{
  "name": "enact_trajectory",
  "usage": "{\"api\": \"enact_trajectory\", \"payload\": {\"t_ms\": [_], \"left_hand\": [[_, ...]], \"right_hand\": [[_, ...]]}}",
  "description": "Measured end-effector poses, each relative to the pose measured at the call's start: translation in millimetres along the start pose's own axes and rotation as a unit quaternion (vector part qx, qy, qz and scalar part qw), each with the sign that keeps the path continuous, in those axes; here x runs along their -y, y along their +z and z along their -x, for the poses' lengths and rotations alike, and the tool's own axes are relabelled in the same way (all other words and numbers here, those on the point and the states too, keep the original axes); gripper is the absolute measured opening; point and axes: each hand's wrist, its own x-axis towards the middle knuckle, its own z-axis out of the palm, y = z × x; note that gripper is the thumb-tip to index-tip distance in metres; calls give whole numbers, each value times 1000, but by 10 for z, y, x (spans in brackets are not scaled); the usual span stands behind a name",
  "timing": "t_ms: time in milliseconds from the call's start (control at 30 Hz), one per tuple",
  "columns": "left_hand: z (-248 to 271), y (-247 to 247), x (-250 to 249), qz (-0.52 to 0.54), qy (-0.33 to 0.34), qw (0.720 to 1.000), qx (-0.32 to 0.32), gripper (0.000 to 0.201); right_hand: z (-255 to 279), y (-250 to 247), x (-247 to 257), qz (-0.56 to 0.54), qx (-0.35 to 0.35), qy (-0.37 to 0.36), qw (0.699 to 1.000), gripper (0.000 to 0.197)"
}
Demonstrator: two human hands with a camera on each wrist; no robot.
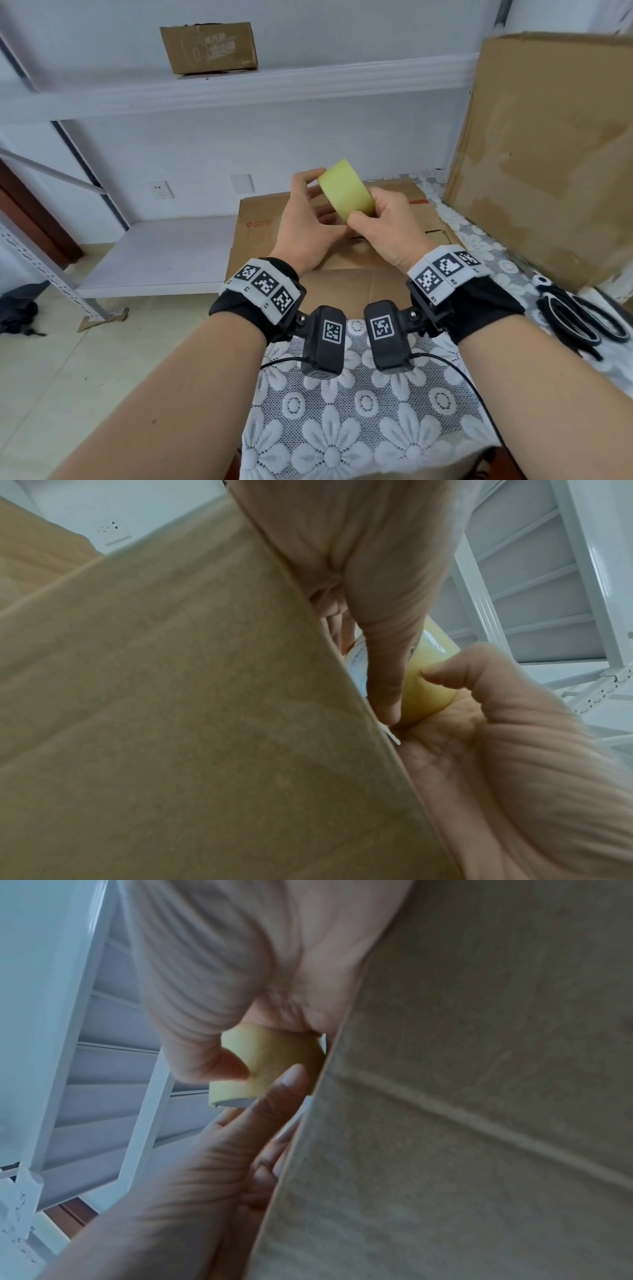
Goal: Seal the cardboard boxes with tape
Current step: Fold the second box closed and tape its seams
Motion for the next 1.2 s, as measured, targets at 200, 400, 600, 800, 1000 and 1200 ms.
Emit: {"api": "enact_trajectory", "payload": {"t_ms": [200,400,600,800,1000,1200], "left_hand": [[-4,3,-9,-6,4,1000,2,79],[6,12,-13,-9,8,1000,3,79],[11,8,-14,-3,4,1000,2,81],[10,-1,-14,-3,6,1000,3,81],[10,-6,-15,-6,5,1000,3,82],[8,1,-11,-8,5,1000,6,80]], "right_hand": [[-10,-23,-25,5,0,1,1000,12],[11,-26,18,-18,12,7,1000,22],[8,-5,18,-37,7,10,999,15],[22,-4,41,-25,-3,0,1000,28],[34,-18,45,-24,-6,0,1000,15],[25,-8,29,-13,-7,0,1000,13]]}}
